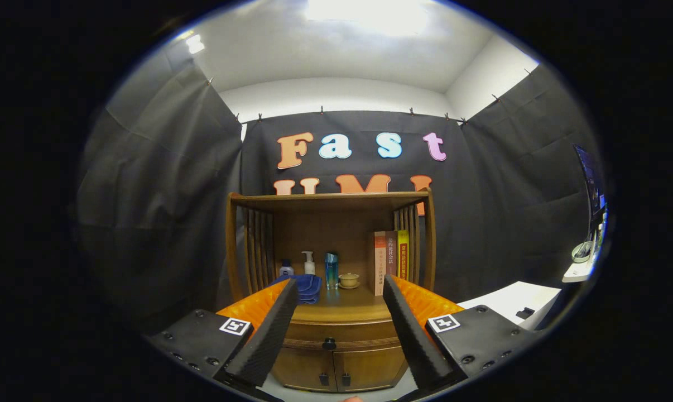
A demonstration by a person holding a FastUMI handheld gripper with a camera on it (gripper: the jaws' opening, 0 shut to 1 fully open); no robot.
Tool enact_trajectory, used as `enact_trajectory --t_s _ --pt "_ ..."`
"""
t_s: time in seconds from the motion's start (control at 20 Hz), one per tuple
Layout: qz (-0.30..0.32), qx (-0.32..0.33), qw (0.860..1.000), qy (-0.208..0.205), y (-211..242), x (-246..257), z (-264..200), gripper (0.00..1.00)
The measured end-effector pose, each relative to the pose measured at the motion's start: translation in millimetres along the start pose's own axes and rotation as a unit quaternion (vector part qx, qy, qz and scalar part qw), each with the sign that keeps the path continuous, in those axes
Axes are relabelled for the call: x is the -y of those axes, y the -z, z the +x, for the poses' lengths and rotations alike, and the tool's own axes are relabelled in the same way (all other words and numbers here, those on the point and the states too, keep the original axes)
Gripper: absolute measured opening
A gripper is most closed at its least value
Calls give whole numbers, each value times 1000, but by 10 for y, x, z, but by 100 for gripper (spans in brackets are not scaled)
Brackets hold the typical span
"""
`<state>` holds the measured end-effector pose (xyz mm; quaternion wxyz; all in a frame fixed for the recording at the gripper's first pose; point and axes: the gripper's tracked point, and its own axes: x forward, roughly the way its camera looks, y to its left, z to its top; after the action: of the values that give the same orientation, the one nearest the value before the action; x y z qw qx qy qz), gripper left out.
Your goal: Pull open the drawer, take out the items inside it, and place them on the countertop above the cabinet.
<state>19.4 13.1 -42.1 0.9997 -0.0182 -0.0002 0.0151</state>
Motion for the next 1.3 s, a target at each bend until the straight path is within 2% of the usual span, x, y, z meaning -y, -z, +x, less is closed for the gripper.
enact_trajectory --t_s 0.3,0.6,1.0,1.3 --pt "-26 -18 999 -25 528 -392 370 99" --pt "-23 -39 998 -33 1505 -671 539 98" --pt "-8 -61 998 -20 2808 -444 867 98" --pt "-9 -89 996 -20 3268 -373 1072 98"
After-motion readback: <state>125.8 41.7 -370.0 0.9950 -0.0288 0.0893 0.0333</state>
